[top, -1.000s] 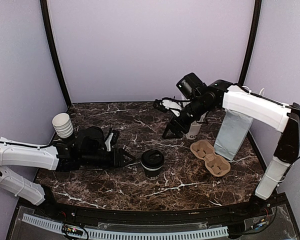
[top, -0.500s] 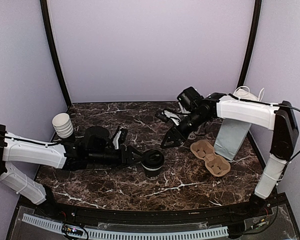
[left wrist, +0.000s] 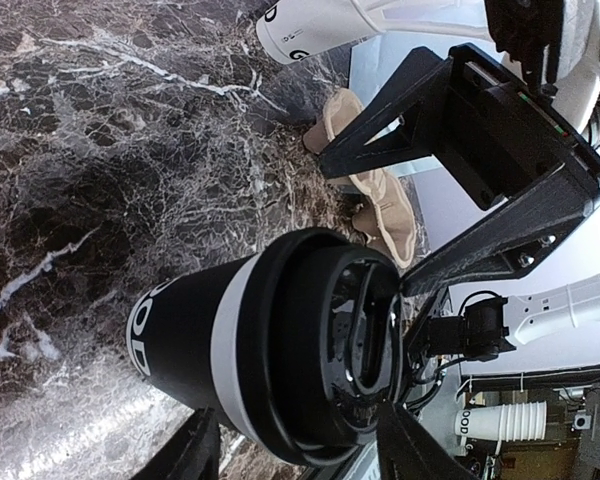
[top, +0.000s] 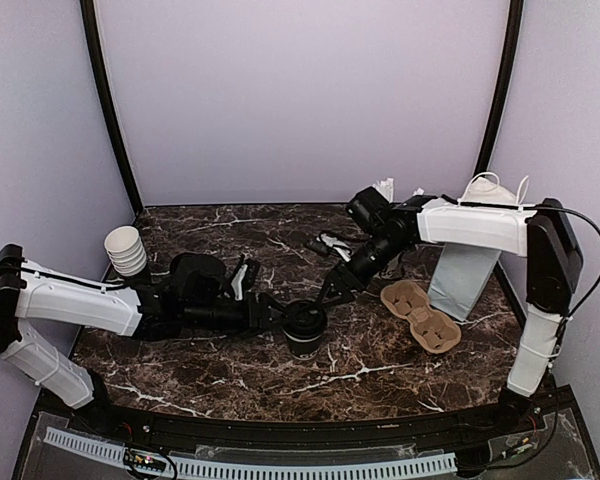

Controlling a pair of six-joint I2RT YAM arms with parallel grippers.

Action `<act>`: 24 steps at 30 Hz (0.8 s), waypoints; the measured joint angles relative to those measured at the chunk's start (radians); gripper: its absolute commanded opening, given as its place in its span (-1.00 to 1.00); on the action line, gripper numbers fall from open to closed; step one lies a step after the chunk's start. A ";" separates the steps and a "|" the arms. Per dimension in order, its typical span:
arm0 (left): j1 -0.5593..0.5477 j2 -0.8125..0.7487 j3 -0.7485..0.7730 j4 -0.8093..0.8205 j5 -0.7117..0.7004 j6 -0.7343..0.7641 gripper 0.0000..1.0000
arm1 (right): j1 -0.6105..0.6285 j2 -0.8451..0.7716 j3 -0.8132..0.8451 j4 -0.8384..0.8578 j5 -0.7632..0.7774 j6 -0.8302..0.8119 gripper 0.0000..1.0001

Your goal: Pack the takeout coffee

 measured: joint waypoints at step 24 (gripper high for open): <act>0.011 0.083 -0.157 0.372 0.003 -0.160 -0.44 | 0.038 0.042 -0.012 0.004 -0.105 -0.003 0.07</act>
